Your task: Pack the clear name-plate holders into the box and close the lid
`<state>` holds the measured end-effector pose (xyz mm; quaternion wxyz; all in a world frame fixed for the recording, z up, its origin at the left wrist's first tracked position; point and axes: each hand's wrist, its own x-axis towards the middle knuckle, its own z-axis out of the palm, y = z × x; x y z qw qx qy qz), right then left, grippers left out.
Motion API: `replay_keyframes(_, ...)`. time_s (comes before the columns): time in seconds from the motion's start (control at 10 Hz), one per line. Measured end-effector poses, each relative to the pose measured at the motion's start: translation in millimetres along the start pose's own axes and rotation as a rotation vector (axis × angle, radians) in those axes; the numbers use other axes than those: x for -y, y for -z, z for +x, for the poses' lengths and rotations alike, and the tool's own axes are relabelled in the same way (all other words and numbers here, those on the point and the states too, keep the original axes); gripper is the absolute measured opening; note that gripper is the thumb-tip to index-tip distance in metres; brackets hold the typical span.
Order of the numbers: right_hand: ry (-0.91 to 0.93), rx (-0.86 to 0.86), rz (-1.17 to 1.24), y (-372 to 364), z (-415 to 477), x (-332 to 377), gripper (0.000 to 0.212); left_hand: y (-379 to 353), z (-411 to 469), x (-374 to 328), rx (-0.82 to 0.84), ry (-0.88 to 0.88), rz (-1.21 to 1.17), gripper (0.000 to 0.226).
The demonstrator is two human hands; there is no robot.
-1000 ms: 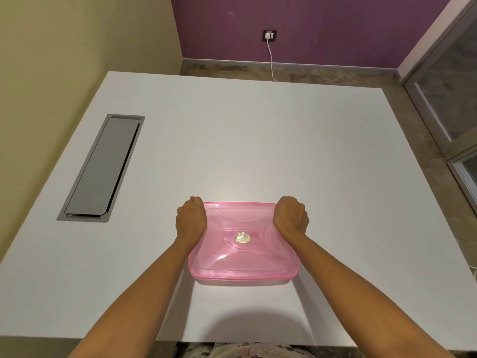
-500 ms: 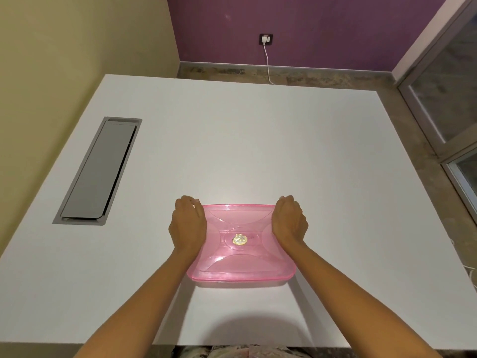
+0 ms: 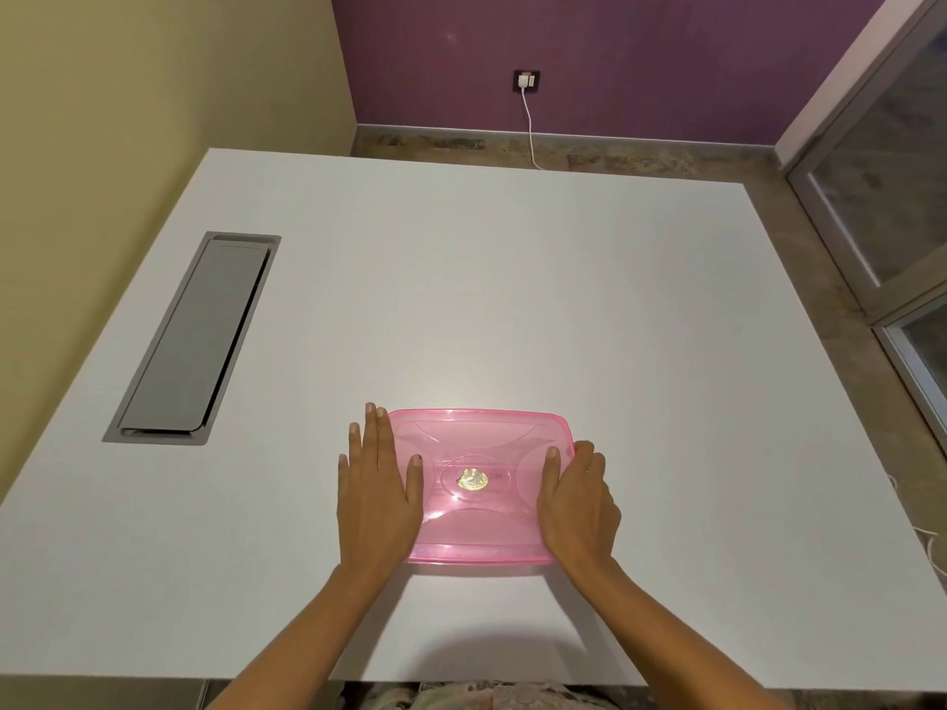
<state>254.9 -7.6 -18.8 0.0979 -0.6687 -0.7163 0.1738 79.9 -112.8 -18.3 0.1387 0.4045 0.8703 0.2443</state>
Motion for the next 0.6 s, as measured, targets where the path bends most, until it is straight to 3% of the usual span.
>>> replay_keyframes(0.2,0.046,-0.070,-0.014,3,16,5,0.044,1,3,0,0.003,0.036,-0.093,0.061)
replay_keyframes(0.3,0.130,-0.089,0.086,7,34,12,0.047,3,13,0,-0.014,0.010,-0.025,0.060)
replay_keyframes(0.5,0.443,-0.091,0.054,21,82,34,0.059,19,68,-17,-0.069,-0.159,0.047,0.062)
replay_keyframes(0.6,0.531,-0.184,-0.046,40,114,56,0.061,36,104,-38,-0.165,-0.210,0.132,0.063)
